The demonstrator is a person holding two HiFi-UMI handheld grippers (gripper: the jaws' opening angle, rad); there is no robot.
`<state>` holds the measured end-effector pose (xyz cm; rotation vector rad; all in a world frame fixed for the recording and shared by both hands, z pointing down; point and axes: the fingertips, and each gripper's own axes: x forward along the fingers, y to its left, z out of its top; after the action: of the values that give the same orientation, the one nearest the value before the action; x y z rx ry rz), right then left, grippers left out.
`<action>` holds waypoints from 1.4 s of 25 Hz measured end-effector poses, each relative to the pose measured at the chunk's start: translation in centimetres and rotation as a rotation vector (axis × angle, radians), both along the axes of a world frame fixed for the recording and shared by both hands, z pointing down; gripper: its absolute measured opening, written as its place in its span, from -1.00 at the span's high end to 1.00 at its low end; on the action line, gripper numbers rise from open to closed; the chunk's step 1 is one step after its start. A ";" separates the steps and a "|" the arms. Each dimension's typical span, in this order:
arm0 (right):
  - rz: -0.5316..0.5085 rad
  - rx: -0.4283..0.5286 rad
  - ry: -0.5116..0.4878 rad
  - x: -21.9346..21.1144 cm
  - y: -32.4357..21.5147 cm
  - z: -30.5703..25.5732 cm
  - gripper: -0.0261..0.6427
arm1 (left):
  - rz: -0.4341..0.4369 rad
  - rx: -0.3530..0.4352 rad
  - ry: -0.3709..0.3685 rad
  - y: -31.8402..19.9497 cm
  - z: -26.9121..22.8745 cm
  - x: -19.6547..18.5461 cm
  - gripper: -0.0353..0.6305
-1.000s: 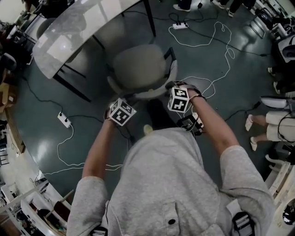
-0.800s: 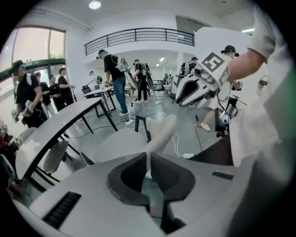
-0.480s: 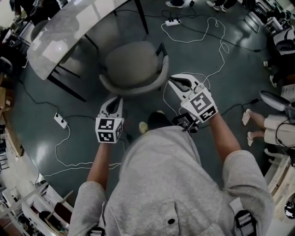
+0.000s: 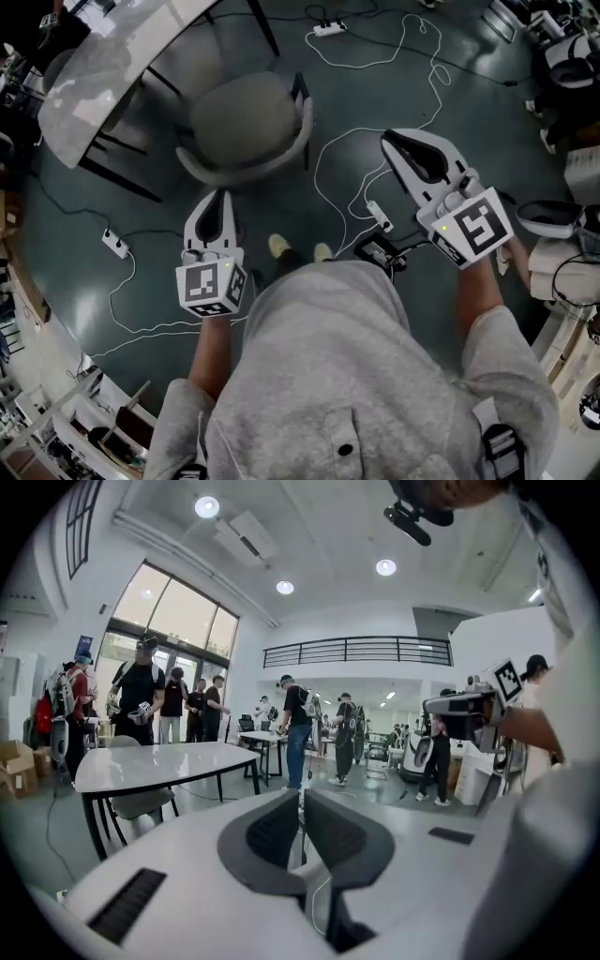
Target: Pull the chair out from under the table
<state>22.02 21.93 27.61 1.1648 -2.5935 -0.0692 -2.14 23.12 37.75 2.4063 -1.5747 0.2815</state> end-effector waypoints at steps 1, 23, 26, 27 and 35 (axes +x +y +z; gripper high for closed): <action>0.028 0.013 -0.032 1.4 0.5 -1.2 0.81 | -0.008 0.012 0.004 0.3 -0.6 0.5 0.81; 0.247 -0.008 -0.138 4.9 8.6 2.2 0.81 | -0.083 0.050 0.028 9.0 -2.1 2.1 0.81; 0.220 -0.006 -0.157 4.0 8.8 2.2 0.81 | -0.084 0.065 0.032 9.4 -2.3 2.2 0.81; 0.214 -0.008 -0.169 3.9 8.9 2.2 0.81 | -0.086 0.071 0.031 9.5 -2.5 2.4 0.81; 0.184 -0.007 -0.170 3.8 8.0 2.7 0.81 | -0.104 0.076 -0.004 9.0 -2.6 3.7 0.81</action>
<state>25.86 29.92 30.31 1.4588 -2.6122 0.0816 1.57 32.16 35.17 2.3698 -1.7357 0.2109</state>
